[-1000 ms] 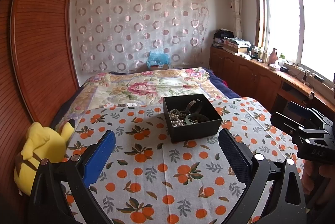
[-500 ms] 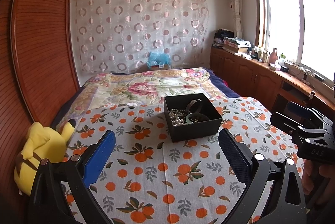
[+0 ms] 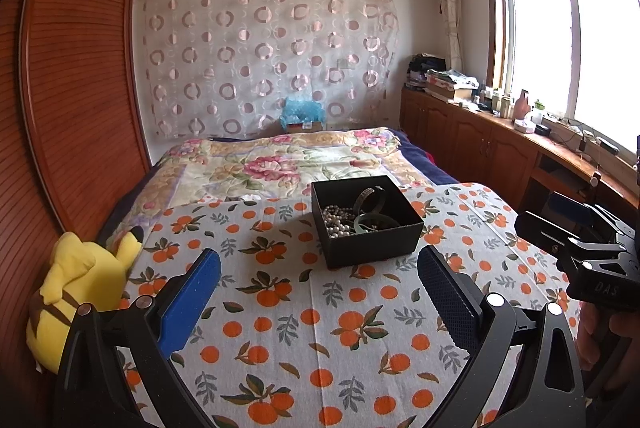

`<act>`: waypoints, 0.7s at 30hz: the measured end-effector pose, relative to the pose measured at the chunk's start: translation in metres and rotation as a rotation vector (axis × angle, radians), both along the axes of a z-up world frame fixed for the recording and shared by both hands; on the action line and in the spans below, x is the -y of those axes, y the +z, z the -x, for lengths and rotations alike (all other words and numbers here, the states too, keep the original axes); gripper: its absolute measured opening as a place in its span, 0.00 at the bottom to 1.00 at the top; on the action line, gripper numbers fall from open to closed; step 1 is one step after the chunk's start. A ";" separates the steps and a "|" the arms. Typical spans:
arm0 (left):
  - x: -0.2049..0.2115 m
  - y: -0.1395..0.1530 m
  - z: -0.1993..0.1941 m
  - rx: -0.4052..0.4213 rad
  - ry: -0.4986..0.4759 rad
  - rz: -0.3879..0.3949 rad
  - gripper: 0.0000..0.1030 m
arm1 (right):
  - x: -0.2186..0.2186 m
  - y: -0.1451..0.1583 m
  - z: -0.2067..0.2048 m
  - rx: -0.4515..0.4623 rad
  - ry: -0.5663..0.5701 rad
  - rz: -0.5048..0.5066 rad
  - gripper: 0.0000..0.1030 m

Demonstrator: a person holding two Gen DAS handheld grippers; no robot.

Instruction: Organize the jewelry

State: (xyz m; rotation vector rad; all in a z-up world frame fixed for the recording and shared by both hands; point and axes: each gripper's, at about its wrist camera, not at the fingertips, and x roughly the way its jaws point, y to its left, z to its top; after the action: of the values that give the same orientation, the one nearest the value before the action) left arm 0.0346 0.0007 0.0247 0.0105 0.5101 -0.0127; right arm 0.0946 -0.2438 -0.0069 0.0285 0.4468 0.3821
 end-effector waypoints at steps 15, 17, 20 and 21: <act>0.001 0.001 0.002 0.006 0.000 0.001 0.92 | 0.001 0.001 0.000 0.000 0.000 -0.002 0.97; 0.002 0.003 0.003 0.009 -0.001 0.002 0.92 | 0.001 0.001 0.000 0.001 0.000 -0.001 0.97; 0.003 0.005 0.003 0.012 0.001 0.002 0.92 | 0.000 -0.001 0.001 0.001 -0.001 -0.001 0.97; 0.004 0.006 0.003 0.013 0.002 0.002 0.92 | 0.001 -0.001 0.000 0.001 0.000 -0.001 0.97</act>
State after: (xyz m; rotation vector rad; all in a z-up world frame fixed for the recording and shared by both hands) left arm 0.0313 -0.0030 0.0303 0.0082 0.4975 -0.0114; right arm 0.0941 -0.2443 -0.0077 0.0296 0.4457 0.3822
